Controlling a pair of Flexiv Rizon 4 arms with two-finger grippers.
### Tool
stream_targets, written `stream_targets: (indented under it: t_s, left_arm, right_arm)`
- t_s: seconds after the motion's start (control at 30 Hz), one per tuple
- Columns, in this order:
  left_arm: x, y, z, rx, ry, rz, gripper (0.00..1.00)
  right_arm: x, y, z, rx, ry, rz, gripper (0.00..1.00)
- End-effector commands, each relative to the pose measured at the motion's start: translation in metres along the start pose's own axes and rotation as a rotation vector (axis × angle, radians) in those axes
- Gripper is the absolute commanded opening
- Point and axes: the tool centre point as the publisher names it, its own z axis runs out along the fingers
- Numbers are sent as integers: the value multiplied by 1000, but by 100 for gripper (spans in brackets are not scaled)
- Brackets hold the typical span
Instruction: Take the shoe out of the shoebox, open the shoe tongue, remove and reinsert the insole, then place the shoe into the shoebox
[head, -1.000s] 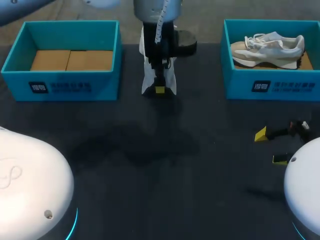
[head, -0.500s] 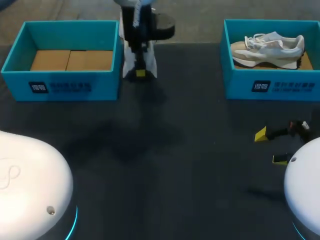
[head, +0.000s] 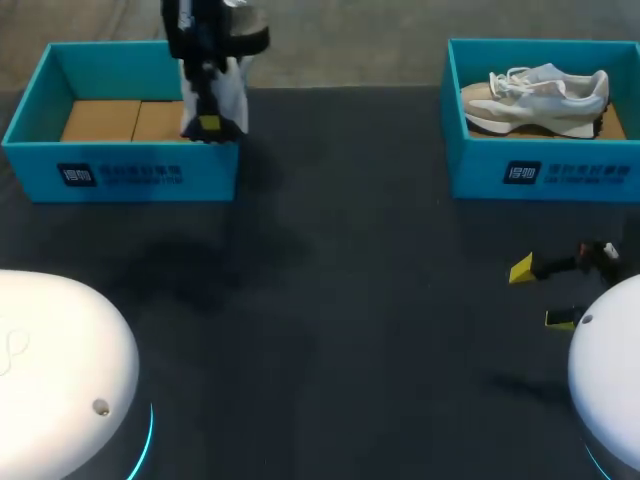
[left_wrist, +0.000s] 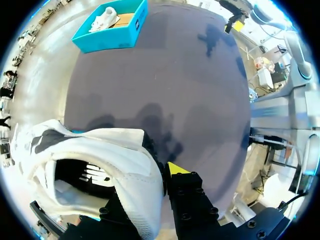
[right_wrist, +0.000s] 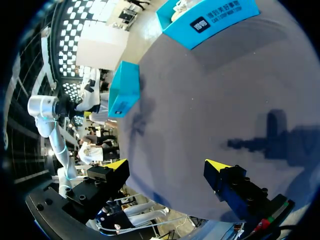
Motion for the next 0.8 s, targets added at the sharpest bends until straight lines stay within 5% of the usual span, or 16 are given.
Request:
stream_targets:
  t_s: [0.03,0.8]
  left_arm:
    - [-22,43,-8,33,-1,-11,0]
    - [-124,152,0,32,10,-25,0]
  right_arm:
    - [1,-9,-6,-12,-3,1,100]
    - [1,-9,-6,-12,-3,1,100]
